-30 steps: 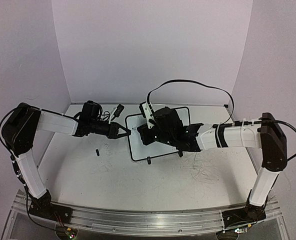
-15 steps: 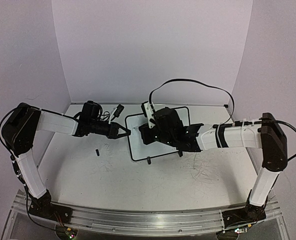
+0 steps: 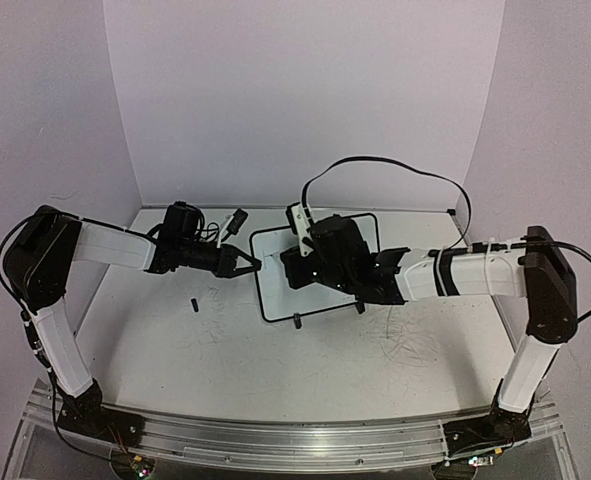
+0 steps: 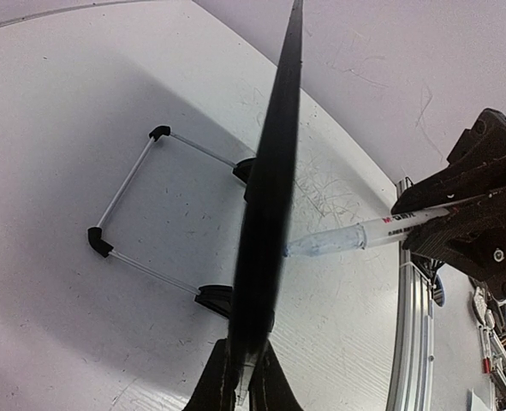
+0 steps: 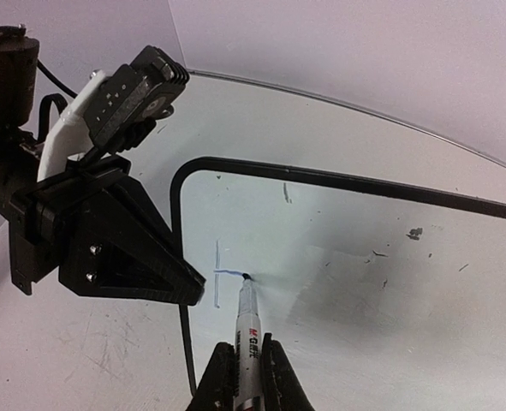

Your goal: Write a sentence on the whiteboard

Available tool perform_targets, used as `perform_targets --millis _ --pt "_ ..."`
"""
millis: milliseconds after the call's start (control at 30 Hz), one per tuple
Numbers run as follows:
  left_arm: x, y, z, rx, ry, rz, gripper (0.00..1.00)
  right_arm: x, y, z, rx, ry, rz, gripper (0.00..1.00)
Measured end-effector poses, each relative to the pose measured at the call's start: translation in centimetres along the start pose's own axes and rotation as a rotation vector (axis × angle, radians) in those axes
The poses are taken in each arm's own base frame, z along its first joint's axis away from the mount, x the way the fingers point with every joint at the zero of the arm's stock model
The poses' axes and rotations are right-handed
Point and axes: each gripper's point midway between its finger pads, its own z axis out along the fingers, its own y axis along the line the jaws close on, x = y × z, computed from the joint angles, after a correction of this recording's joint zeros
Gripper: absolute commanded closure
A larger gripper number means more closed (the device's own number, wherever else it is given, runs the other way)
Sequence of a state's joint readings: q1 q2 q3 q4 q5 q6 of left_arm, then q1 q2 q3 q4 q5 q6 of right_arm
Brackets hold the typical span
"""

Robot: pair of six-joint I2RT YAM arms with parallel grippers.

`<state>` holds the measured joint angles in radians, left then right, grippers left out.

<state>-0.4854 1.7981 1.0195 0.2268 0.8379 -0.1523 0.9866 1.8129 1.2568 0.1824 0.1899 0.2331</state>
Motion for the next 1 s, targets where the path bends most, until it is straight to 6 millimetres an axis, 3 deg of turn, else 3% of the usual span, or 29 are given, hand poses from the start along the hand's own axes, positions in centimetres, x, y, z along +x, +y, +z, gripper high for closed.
perform_targets --millis 200,633,1000 --pt "0.0 0.0 0.0 0.000 0.000 0.004 1.00 -0.2 -0.5 -1.7 -0.036 -0.020 0.006 1.00" --pt "0.0 0.0 0.0 0.000 0.000 0.005 1.00 -2.9 0.2 -1.7 -0.061 -0.081 -0.002 1.00" --pt "0.0 -0.1 -0.1 0.000 0.004 0.003 1.00 -1.8 0.2 -0.9 -0.060 -0.056 -0.012 1.00"
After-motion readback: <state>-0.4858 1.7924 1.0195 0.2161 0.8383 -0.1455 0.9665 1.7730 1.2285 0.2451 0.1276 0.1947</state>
